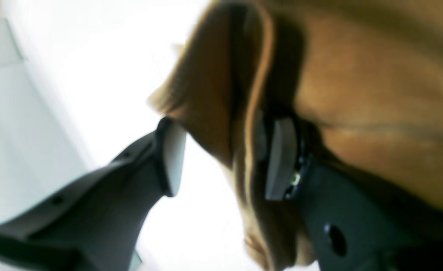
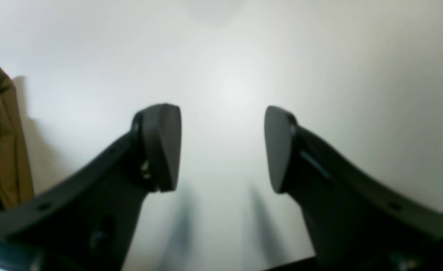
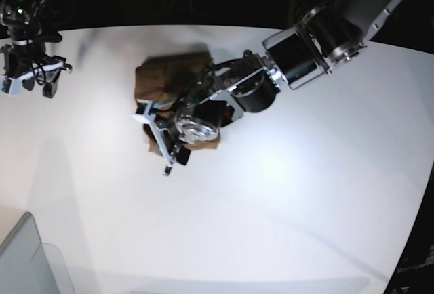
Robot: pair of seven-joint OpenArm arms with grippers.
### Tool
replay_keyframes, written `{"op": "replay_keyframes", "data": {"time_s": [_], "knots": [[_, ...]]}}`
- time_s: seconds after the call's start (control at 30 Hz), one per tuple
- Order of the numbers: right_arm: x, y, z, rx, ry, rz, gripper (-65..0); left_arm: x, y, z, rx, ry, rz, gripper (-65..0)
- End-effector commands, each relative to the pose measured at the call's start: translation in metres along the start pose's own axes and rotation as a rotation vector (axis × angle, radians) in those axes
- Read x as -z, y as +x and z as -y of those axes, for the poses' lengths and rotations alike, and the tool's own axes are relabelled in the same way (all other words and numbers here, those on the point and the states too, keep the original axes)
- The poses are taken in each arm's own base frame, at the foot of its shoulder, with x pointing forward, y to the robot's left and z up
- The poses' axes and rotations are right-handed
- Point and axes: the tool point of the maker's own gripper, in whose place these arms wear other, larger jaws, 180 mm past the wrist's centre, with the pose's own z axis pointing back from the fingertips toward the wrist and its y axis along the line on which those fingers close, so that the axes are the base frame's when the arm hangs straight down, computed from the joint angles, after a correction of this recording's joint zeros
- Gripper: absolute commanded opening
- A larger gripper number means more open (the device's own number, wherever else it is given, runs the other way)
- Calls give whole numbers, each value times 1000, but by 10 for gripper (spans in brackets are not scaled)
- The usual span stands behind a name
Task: Layout the t-shirt on the table in an organized manner, then fold the t-shirt properly
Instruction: 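Press and tuck the bundle's edges with the left gripper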
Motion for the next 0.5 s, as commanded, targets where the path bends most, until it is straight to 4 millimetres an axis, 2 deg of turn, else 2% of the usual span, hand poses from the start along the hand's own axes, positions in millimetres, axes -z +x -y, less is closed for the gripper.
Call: {"op": "replay_keyframes", "data": {"time_s": [0.0,0.07,0.17,0.33,0.47], "knots": [[-1,14,-4,-10,17,52,-294,-8,5,-26,16,70,12,-338],[1,13,-11,-16,36,48,-294,-15,11,-33,23,97,29,-338],[0,12,-11,-17,37,44,-294,-26,23,-44,31,139,61,-335],[-1,12,-10,-18,33,43,-294,-34,10,-55,42,182,-31,-335],[-1,13,-10,-20,34,47,-294,-33,0,-54,55,186,-73,-335]]}}
